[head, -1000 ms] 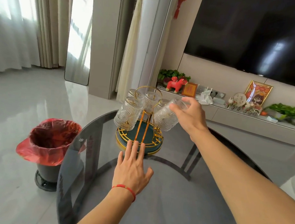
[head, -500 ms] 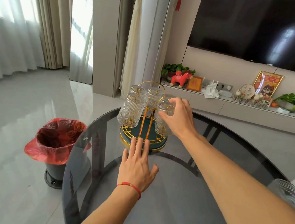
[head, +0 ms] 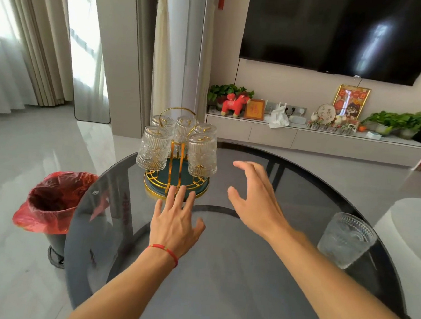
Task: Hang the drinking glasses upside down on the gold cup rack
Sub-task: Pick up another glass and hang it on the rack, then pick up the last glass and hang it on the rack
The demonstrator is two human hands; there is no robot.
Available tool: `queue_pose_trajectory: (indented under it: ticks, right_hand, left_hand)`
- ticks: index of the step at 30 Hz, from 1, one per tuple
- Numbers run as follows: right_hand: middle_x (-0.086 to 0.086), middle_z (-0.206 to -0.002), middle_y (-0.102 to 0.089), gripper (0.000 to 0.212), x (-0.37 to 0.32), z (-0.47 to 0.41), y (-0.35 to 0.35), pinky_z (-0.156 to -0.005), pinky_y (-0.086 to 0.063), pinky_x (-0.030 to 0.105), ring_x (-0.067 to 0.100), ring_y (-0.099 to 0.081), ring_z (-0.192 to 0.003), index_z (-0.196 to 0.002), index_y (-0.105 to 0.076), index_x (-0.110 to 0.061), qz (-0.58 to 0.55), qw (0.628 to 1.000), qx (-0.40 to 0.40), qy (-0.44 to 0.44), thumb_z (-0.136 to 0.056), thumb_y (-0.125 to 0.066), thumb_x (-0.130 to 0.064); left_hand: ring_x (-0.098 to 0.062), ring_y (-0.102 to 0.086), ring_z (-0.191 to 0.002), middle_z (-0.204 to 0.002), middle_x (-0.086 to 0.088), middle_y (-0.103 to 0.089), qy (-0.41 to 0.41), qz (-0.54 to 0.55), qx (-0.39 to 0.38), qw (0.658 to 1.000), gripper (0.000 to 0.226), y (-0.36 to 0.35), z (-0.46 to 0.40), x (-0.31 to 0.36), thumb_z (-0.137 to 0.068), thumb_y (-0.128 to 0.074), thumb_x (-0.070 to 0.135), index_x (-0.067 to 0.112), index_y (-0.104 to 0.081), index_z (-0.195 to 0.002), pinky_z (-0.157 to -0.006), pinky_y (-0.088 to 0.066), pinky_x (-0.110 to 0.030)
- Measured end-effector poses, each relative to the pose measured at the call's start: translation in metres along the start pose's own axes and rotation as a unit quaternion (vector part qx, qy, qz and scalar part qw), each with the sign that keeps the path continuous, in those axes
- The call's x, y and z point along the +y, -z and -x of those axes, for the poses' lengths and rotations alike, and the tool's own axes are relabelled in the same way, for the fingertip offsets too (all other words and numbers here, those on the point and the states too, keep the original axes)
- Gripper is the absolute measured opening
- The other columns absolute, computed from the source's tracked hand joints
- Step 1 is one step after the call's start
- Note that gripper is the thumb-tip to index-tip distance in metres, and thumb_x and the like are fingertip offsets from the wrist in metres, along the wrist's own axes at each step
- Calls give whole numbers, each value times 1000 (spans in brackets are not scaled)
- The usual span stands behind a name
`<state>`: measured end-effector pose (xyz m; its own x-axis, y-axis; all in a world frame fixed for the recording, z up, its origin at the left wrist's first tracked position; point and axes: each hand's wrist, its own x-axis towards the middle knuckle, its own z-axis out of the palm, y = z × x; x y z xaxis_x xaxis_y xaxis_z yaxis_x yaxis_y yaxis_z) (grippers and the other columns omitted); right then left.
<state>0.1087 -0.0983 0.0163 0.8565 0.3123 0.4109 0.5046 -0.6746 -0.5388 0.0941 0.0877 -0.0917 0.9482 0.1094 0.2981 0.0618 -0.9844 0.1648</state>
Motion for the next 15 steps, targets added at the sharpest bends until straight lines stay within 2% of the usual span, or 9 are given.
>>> queue_pose_trajectory:
  ticks: [2,6,7,9,12,15]
  right_hand:
    - [0,-148,-45,50,9,29,8,-107,-27,17,15,-44,-138,-145,-50,-19,-1,1000,10,-12,-96,-63,-15]
    - [6,-134,-57,42,34,79,43,-104,-27,9,21,-53,-127,-131,-64,-11,12,992,113,-54,-89,-68,-4]
    - [7,-130,-61,41,42,88,57,-103,-30,11,23,-55,-124,-127,-67,-10,15,985,156,-67,-87,-69,-3]
    - [8,-123,-64,38,57,96,80,-103,-39,26,26,-54,-119,-122,-70,-11,22,967,235,-94,-84,-70,-4]
    - [13,-131,-59,51,84,109,105,-104,-42,42,32,-48,-123,-133,-61,-12,-5,930,302,-209,-83,-71,-13]
    - [17,-151,-46,83,118,125,115,-110,-40,48,35,-42,-138,-153,-33,-14,-88,897,281,-331,-84,-73,-35]
  left_hand:
    - [-30,-6,-156,-169,-7,-18,-28,29,3,999,76,3,6,12,-94,-40,63,25,-22,-158,-125,-18,-52]
    - [-25,-10,-155,-167,-5,-24,-98,145,-16,984,72,12,30,56,-93,-53,53,28,-29,-156,-123,-19,-44]
    - [-24,-12,-155,-166,-4,-27,-113,170,-18,979,71,16,37,69,-93,-55,50,28,-31,-155,-122,-19,-41]
    - [-22,-15,-154,-164,-3,-32,-128,215,-21,968,69,22,49,86,-92,-59,44,27,-34,-154,-120,-18,-33]
    - [-16,-20,-152,-161,2,-36,-126,266,-36,955,66,30,65,106,-92,-63,36,26,-38,-152,-115,-15,-24]
    - [-17,-34,-145,-154,2,-45,-116,307,-52,943,62,34,77,122,-91,-67,30,26,-44,-149,-114,-25,-25]
